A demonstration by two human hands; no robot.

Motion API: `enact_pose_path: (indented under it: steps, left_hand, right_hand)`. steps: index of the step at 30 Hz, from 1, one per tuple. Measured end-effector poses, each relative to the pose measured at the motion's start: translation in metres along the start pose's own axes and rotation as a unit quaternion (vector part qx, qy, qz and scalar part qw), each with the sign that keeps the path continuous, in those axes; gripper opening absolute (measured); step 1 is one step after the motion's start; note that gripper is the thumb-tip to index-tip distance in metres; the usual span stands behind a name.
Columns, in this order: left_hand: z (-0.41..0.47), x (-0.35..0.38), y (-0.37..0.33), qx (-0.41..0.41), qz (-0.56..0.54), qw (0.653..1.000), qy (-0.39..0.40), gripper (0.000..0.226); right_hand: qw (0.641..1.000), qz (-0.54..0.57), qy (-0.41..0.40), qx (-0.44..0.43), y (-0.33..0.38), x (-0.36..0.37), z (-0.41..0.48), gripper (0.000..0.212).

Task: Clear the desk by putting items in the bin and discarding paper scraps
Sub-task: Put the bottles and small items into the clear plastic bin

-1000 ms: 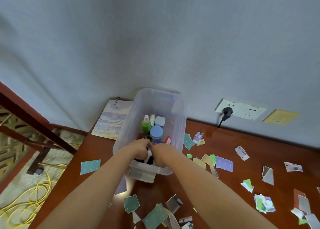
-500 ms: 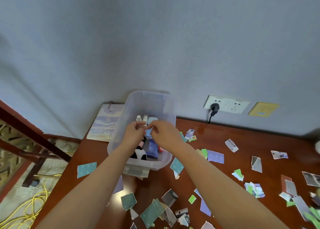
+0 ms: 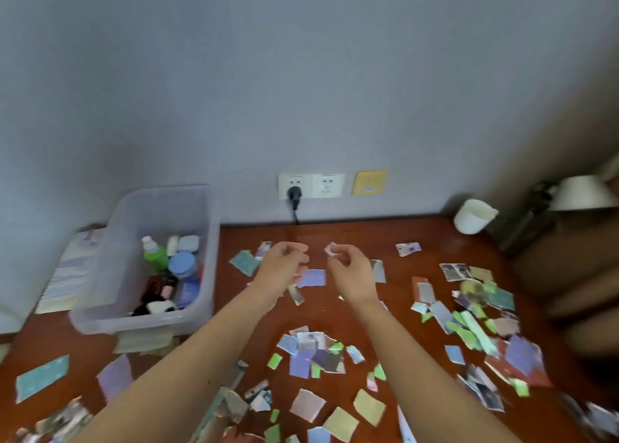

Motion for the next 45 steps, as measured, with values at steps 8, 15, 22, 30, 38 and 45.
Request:
enact_pose_path:
  steps: [8,15,22,30,38,45]
  left_hand:
    - [-0.014,0.157,0.045,-0.036,0.061,0.994,0.083,0.014]
    - [-0.014,0.251,0.087,-0.082,0.091,0.986,0.117,0.013]
    - [-0.013,0.316,0.147,-0.169,0.113,0.967,0.154,0.016]
    - [-0.004,0.349,0.196,-0.219,0.143,0.951,0.164,0.030]
    - [0.008,0.363,0.212,-0.236,0.138,0.952,0.135,0.025]
    - [0.026,0.368,0.211,-0.198,0.191,0.955,0.113,0.020]
  right_hand:
    - [0.995,-0.005,-0.054,0.081,-0.101,-0.123,0.002,0.023]
    - [0.990,-0.037,-0.056,0.127,-0.177,-0.193,0.012,0.025]
    - [0.975,-0.132,-0.021,0.175,-0.258,-0.226,0.019,0.028]
    - [0.952,-0.263,0.032,0.154,-0.305,-0.223,0.036,0.036]
    - [0.930,-0.338,0.067,0.127,-0.318,-0.215,0.045,0.044]
    - [0.963,-0.164,0.091,0.193,-0.329,-0.212,0.059,0.015]
Point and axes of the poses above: each hand's wrist, its own z-axis towards the middle knuckle, its own x-axis out of the palm, y = z × x, the point moved 9 cm from there along z, towards the middle knuckle, and after that the axes turned 9 degrees about -z, right-handed, at the moved point
